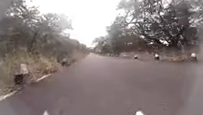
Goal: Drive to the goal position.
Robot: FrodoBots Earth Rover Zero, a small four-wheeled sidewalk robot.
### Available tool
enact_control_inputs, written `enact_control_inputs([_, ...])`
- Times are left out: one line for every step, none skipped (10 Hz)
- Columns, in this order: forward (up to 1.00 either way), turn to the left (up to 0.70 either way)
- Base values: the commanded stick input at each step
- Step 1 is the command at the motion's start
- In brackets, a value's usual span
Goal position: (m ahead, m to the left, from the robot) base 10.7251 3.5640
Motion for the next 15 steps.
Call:
enact_control_inputs([0.5, 0.0])
enact_control_inputs([0.5, 0.0])
enact_control_inputs([0.5, 0.0])
enact_control_inputs([0.5, 0.0])
enact_control_inputs([0.5, 0.0])
enact_control_inputs([0.5, 0.0])
enact_control_inputs([0.5, 0.0])
enact_control_inputs([0.5, 0.0])
enact_control_inputs([0.5, 0.0])
enact_control_inputs([0.5, 0.0])
enact_control_inputs([0.5, 0.0])
enact_control_inputs([0.5, 0.0])
enact_control_inputs([0.5, 0.0])
enact_control_inputs([0.5, 0.0])
enact_control_inputs([0.5, 0.0])
